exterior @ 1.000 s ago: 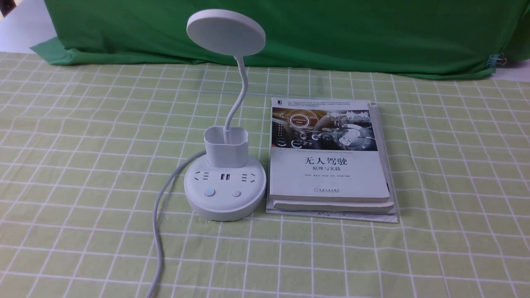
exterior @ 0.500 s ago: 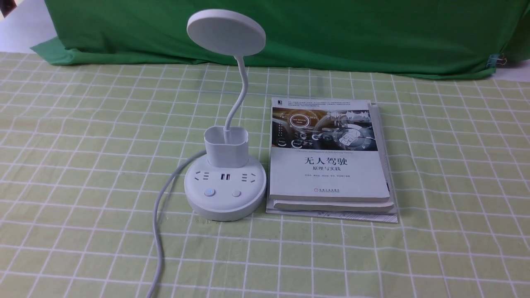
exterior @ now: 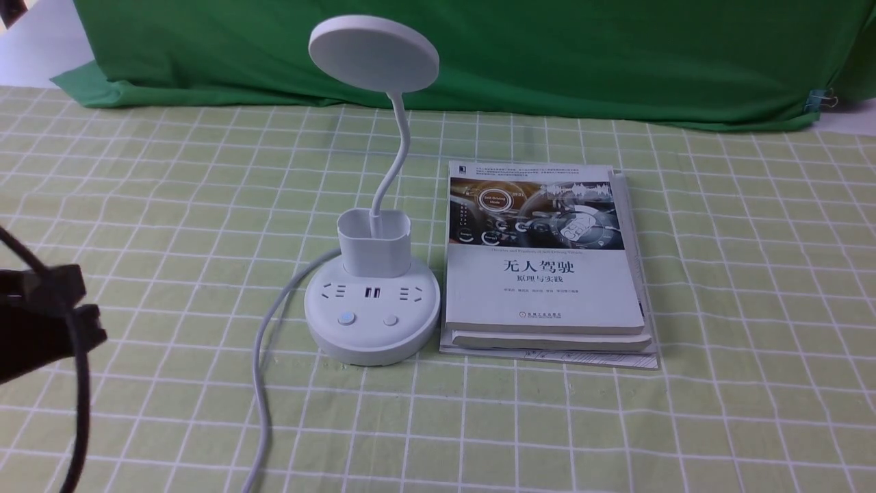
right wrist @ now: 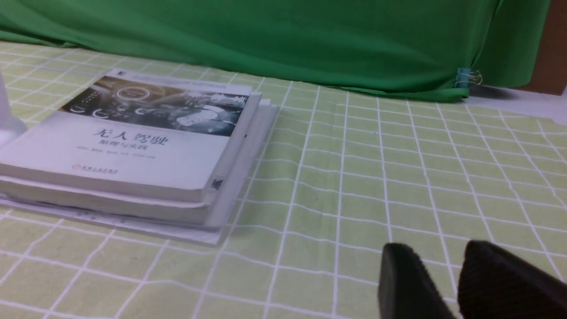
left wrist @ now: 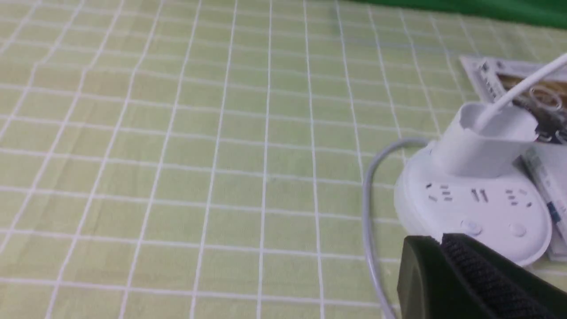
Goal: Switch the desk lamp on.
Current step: Use the left arm to press the button switch on the lamp holder
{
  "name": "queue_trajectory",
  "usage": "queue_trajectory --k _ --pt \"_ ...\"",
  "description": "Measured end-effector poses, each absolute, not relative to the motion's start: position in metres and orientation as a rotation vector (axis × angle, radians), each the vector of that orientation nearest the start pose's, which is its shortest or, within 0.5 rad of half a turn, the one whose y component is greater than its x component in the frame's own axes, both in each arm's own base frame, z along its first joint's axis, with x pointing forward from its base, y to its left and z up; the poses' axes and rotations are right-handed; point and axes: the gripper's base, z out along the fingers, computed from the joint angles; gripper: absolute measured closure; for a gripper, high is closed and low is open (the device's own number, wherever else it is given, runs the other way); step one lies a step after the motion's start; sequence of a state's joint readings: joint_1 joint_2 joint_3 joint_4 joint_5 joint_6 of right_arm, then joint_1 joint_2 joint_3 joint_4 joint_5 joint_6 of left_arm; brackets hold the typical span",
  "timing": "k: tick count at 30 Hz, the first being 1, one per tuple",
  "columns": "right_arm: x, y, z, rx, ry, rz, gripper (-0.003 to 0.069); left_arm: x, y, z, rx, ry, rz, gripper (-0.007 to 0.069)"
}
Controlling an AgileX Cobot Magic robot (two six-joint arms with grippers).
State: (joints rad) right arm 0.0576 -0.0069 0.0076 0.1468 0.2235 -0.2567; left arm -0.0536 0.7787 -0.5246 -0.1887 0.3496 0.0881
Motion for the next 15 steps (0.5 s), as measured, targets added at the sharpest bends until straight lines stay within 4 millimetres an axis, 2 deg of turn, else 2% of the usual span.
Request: queue_trajectory --k 7,9,12,13,14,15 --pt "0.055 0.006 0.191 -0.169 1.697 -0.013 0.0414 0.185 -0.019 0.247 -0.002 2.361 -0.191 0.0606" --pt "0.055 0.006 0.191 -0.169 1.697 -0.013 0.0414 0.198 -0.025 0.234 0.098 2.483 -0.232 0.0606" --pt "0.055 0.006 0.191 -0.169 1.697 -0.013 0.0414 0.211 -0.03 0.235 0.189 2.5 -0.263 0.0606" --pt "0.055 0.006 0.191 -0.169 1.697 -0.013 0.0414 0.225 -0.033 0.241 0.223 2.483 -0.292 0.0606" --pt "0.055 0.006 0.191 -0.169 1.697 -0.013 0.0414 0.226 -0.033 0.242 0.23 2.478 -0.295 0.0606" --pt "0.055 0.006 0.191 -0.169 1.697 -0.013 0.0414 0.239 -0.036 0.249 0.259 2.461 -0.302 0.0606"
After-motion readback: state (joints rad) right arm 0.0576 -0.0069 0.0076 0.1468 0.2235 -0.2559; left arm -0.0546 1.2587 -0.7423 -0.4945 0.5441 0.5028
